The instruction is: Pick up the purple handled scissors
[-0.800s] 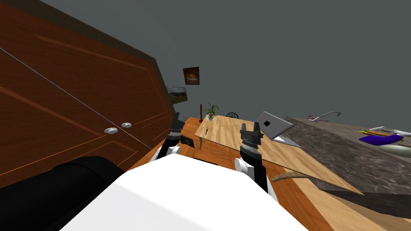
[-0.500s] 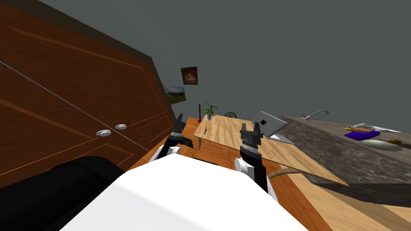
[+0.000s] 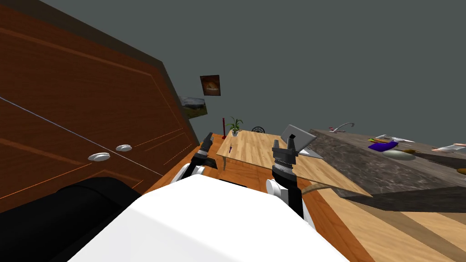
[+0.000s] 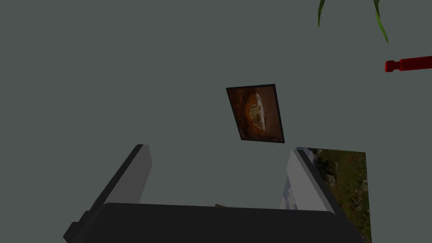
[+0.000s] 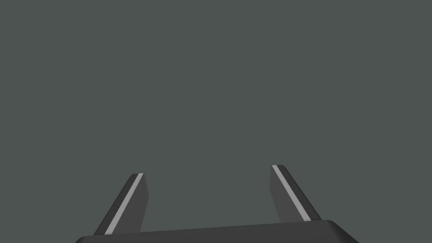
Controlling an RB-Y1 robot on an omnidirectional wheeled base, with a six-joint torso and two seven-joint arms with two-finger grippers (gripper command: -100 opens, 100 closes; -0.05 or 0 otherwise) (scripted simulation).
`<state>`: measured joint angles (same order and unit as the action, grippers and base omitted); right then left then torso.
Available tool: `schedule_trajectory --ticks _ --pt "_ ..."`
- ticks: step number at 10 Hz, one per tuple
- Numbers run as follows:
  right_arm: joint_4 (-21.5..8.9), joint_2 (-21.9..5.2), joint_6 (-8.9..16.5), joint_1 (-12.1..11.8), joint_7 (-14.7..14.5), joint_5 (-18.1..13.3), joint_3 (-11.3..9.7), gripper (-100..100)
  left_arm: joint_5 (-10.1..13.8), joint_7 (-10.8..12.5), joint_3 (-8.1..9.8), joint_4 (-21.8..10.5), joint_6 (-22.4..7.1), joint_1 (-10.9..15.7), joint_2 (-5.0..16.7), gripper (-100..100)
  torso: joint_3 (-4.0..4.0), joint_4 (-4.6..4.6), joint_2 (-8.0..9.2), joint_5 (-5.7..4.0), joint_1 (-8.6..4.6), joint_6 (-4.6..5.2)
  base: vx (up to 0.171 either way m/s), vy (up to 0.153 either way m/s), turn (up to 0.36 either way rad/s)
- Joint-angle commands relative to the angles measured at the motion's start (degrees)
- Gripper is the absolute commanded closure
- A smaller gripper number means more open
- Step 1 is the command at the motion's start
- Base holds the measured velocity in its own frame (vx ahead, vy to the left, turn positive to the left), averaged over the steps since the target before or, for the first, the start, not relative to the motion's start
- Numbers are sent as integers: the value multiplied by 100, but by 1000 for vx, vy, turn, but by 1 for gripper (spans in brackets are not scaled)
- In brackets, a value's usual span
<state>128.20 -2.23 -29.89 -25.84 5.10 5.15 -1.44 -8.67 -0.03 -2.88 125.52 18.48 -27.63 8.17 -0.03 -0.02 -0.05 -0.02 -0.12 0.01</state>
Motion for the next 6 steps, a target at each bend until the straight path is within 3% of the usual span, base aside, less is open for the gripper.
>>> schedule_trajectory --ticks 1,6 --pt "0 0 0 0 0 0 0 0 -141 -104 16 -239 -114 65 76 -100 0 0 0 0 0 0 13 -32 -138" --pt "0 0 0 0 0 0 0 0 -673 -485 -6 -920 -638 267 227 -100 -2 0 -3 -1 -1 -1 20 -34 -142"
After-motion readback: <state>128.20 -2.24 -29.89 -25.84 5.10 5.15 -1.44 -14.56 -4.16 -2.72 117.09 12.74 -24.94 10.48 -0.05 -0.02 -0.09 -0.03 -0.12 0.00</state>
